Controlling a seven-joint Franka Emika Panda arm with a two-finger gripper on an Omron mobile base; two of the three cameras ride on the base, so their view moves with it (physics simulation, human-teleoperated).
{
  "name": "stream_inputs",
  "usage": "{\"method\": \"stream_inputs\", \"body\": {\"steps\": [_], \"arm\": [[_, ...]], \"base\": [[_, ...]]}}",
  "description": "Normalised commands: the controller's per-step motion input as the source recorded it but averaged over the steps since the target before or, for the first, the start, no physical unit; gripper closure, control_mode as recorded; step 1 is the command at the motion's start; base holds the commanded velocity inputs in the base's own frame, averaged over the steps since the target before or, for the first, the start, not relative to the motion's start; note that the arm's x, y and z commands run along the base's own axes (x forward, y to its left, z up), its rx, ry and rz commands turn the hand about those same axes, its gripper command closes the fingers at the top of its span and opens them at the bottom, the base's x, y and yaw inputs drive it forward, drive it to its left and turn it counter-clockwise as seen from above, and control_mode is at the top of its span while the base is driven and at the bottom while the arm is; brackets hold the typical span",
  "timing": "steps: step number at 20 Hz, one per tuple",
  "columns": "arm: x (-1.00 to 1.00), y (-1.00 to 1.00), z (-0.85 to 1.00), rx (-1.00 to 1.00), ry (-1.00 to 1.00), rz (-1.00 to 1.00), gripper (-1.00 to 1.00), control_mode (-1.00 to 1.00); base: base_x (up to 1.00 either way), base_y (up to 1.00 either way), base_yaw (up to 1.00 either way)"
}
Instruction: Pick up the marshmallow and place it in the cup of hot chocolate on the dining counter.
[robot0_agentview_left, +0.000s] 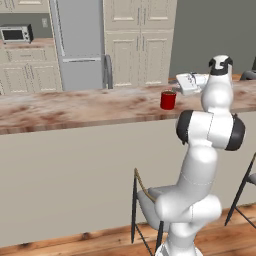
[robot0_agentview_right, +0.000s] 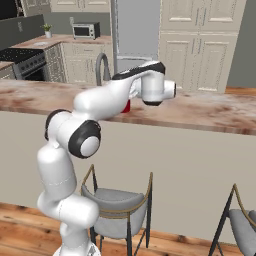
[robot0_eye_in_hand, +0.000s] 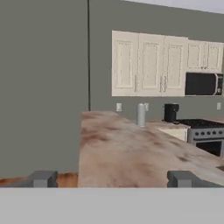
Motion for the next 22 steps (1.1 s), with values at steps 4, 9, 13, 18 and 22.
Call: {"method": "stream_inputs", "body": {"steps": [4,9,13,18,22], "arm": [[-0.27,0.0,0.42,0.0,-0.08,0.0,-1.0,-1.0],[-0.75,0.0,0.32,0.0,-0.11,0.0,-1.0,-1.0],[-1.0,0.09,0.02,0.0,-0.17,0.0,-1.0,-1.0],[-1.0,0.21,0.0,0.0,-0.29,0.0,-1.0,-1.0],[-1.0,0.37,0.11,0.0,-0.35,0.01,-1.0,-1.0]], "base": [[0.0,0.0,0.0],[0.0,0.0,0.0],[0.0,0.0,0.0],[0.0,0.0,0.0],[0.0,0.0,0.0]]}}
